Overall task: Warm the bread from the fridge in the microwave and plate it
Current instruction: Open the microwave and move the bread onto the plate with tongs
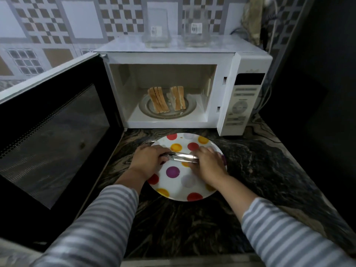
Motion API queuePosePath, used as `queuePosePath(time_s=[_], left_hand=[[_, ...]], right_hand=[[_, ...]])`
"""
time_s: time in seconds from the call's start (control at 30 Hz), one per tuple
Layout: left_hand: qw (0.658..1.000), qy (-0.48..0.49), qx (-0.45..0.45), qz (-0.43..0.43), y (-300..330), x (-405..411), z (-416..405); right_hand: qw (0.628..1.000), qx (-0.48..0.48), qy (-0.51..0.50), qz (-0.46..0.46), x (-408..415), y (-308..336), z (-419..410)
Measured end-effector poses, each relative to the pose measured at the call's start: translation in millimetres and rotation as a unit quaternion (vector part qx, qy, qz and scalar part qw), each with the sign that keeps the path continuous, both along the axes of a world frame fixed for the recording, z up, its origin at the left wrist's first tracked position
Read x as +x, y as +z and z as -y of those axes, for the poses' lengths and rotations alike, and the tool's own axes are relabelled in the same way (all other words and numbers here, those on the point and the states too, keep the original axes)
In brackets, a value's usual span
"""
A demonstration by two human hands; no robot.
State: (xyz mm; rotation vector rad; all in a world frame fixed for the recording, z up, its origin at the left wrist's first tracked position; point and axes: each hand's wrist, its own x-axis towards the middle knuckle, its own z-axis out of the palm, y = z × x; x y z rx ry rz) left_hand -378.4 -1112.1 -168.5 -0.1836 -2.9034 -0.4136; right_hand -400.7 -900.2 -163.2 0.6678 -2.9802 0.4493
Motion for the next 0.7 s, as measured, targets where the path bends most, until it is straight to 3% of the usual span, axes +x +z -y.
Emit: queuePosePath(time_s=[0.27, 0.43, 0.57, 0.7], left_hand=[[1.0, 0.008, 0.003, 0.006, -1.9, 0.8, -0.3], [1.0, 0.017, 0.001, 0.01, -2.2, 1.9, -0.4], [0.999, 0.034, -0.01, 0.019, -2.2, 10.2, -0.8], [0.99, 0.122, 0.073, 0.014, -11.6, 32.5, -0.5]], right_hand=[[0.996, 0.088, -0.005, -0.021, 6.4, 10.7, -29.2], [0.995, 0.023, 0.091, 0.024, 9.3, 4.2, 11.9], [0.996, 0.037, 0.082, 0.024, 6.2, -7.0, 20.4], [0.994, 0.069, 0.077, 0.021, 5.0, -6.4, 16.3]])
